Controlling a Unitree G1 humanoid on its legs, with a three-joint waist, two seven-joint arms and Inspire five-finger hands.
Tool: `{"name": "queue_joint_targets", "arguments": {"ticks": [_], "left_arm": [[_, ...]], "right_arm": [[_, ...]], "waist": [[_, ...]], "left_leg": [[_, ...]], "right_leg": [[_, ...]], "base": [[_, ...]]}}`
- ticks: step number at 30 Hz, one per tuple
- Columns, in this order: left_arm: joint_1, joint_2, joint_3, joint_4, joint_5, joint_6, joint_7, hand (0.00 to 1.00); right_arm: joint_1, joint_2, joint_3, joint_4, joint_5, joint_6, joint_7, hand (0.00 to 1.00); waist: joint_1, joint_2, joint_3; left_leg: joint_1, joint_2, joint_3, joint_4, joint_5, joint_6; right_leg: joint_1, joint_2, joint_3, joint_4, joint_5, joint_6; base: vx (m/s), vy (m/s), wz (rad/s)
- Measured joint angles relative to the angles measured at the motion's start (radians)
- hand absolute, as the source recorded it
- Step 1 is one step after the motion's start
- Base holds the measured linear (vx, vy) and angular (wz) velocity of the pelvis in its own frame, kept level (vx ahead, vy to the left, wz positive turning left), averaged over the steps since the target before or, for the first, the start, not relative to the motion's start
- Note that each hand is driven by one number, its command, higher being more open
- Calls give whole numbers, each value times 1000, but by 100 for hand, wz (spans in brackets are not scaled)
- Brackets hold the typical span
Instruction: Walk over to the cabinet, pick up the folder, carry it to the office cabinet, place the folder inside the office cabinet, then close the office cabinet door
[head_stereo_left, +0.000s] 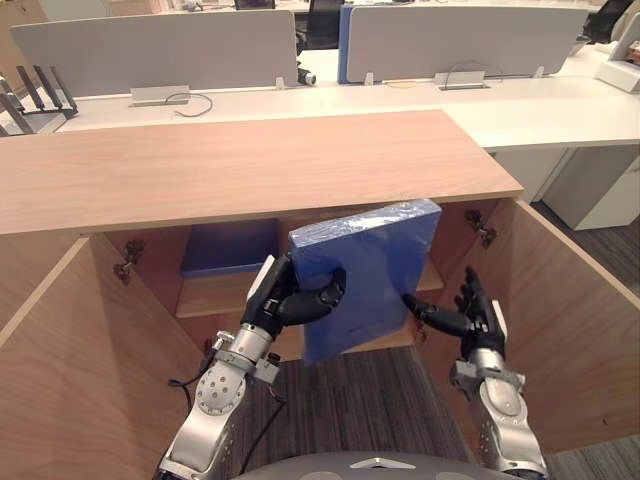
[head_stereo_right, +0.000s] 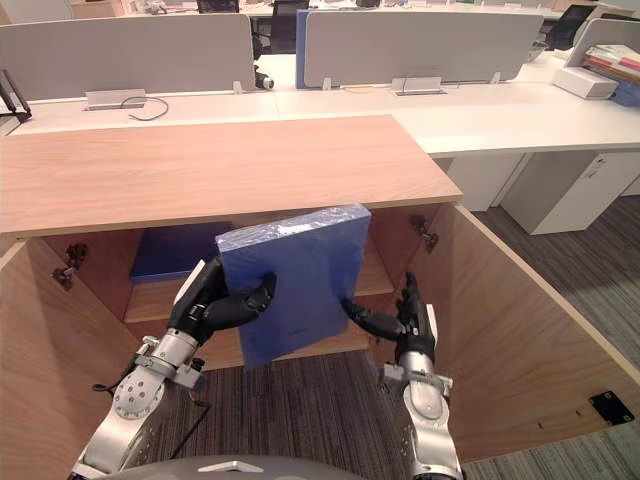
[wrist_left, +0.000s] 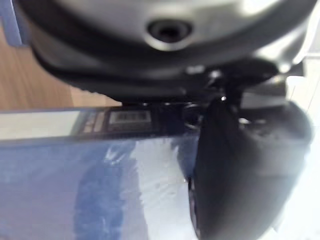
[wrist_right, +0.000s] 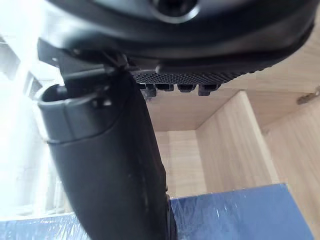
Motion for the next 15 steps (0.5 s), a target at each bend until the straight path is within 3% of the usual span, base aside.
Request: {"name": "queue_joint_targets", "arguments": {"ticks": [4,5,6,10,15], "left_arm": [[-15,21,29,-10,-76,0,-35,0],[-26,61,33,-21,-205,2,-90,0],[-27,85,35,-21,-252,3,-104,0],[-39,131,46,-10,-349,2,-118,0],[-122,275,25,102,-599,43,-225,0]], "right_arm": [[-38,-49,9,-34,3,-1,51,100],[-86,-125,35,-55,8,-1,109,100],[-104,-141,45,-55,10,-1,128,100],[-145,-148,49,-53,12,-2,162,100],[-256,-278,125,6,87,-1,222,100]], "waist": [[5,-3,1],[18,-10,1],[18,-13,-1],[18,-21,-5],[16,-23,-7]], "left_leg": [[0,0,-3,0,2,2],[-15,-1,-18,1,9,4],[-15,4,-18,0,9,4],[-15,4,-19,0,10,5],[-12,5,-20,0,17,6]], "right_leg": [[-2,1,-1,1,-2,-2],[-12,1,-15,4,-3,-2],[-11,2,-15,3,-3,-2],[-10,1,-15,1,-3,-2],[-7,2,-14,2,2,-1]], "base": [[-9,-13,4],[-36,-59,17],[-21,-63,17],[-3,-16,0],[-24,-8,0]]}}
